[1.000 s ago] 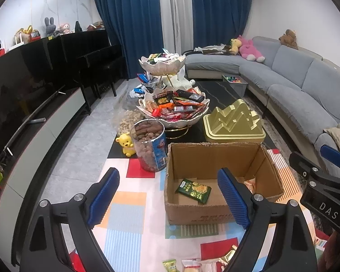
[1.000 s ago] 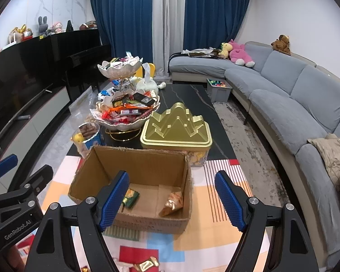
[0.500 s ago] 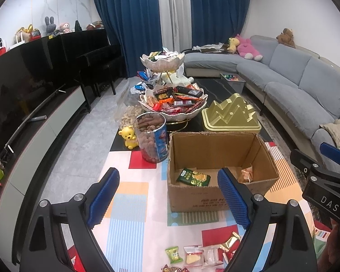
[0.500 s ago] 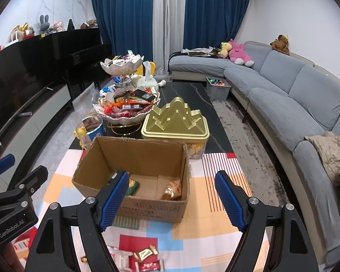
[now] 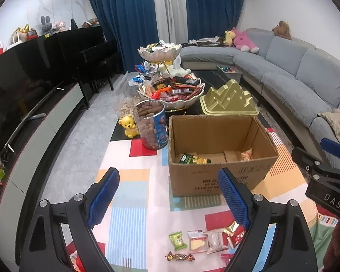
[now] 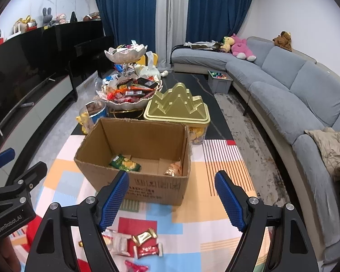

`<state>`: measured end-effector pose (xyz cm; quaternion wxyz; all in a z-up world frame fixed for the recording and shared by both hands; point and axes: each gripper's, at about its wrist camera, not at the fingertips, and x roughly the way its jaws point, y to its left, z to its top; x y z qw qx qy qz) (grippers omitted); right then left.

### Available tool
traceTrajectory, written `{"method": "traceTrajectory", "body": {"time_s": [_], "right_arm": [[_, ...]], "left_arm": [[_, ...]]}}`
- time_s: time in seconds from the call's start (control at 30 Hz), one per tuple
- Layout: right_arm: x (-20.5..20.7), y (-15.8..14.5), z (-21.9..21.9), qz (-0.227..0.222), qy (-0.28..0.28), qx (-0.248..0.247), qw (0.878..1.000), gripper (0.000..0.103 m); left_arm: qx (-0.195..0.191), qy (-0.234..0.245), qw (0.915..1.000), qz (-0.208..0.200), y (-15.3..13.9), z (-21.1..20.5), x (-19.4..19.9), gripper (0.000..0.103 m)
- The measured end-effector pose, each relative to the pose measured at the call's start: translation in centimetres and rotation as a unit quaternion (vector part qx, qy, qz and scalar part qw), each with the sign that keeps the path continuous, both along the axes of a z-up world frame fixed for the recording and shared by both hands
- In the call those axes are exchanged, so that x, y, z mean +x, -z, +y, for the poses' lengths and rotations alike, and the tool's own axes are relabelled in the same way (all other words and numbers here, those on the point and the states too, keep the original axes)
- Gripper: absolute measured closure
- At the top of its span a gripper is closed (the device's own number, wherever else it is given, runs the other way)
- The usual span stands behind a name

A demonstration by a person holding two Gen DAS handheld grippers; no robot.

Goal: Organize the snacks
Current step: 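Withdraw both tools from the box and move toward the remaining snacks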

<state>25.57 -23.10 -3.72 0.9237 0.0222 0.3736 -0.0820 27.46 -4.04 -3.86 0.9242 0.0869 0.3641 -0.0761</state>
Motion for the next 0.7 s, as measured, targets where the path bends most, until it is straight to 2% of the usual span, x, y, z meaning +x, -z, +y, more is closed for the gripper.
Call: {"method": "traceTrajectory", "body": {"time_s": [0.7], "right_arm": [[-3.5,2.6,1.3,0.035,-0.001,0.010,0.999,0.024]], "left_arm": [[0.006,0.014,0.9992,0.037,3.7,1.3,-3.8,0.014]]}}
